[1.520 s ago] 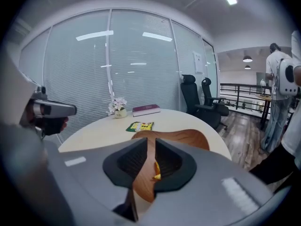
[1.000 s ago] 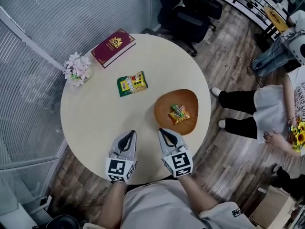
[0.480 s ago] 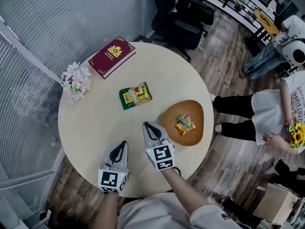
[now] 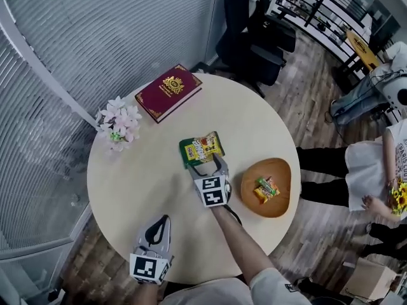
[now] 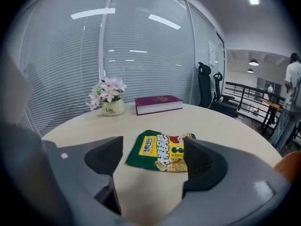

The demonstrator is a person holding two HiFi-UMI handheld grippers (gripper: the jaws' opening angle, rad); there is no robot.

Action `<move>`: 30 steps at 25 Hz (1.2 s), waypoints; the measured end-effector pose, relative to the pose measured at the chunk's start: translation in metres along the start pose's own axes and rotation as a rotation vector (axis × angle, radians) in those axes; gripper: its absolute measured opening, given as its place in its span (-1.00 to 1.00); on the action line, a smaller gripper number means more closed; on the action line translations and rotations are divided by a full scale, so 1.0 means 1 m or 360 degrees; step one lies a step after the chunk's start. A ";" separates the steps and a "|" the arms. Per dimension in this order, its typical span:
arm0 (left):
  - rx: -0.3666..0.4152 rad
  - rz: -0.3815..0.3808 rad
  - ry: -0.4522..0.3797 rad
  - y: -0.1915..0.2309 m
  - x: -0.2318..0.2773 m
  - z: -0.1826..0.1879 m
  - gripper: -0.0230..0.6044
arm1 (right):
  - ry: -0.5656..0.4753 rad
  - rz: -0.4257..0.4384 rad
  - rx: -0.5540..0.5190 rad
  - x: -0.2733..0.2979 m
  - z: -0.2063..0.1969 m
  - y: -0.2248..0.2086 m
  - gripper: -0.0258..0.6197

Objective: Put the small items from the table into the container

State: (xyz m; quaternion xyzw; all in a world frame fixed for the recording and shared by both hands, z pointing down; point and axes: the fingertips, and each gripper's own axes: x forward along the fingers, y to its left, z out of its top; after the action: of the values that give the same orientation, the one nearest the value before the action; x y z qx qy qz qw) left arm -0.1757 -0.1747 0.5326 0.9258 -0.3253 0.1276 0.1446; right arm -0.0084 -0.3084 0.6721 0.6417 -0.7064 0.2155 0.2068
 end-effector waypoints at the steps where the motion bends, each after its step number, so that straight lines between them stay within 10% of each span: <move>1: -0.0006 0.0000 0.0003 0.002 -0.005 -0.002 -0.94 | 0.0022 -0.0034 0.0006 0.014 0.000 -0.006 0.35; 5: -0.0033 0.0009 0.0048 0.014 -0.015 -0.009 -0.94 | 0.0124 -0.0161 0.0070 0.057 -0.004 -0.035 0.72; 11: -0.0060 0.0054 0.0086 0.041 -0.019 -0.018 -0.94 | 0.0238 -0.0175 0.0094 0.084 -0.023 -0.054 0.77; 30: -0.0065 0.0168 0.0068 0.020 -0.016 -0.003 -0.94 | 0.0165 0.0215 0.0224 -0.008 -0.022 0.031 0.13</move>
State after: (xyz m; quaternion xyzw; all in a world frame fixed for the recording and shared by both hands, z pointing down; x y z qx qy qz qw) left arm -0.2011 -0.1789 0.5339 0.9013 -0.3730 0.1480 0.1633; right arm -0.0384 -0.2866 0.6850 0.5935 -0.7196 0.3109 0.1825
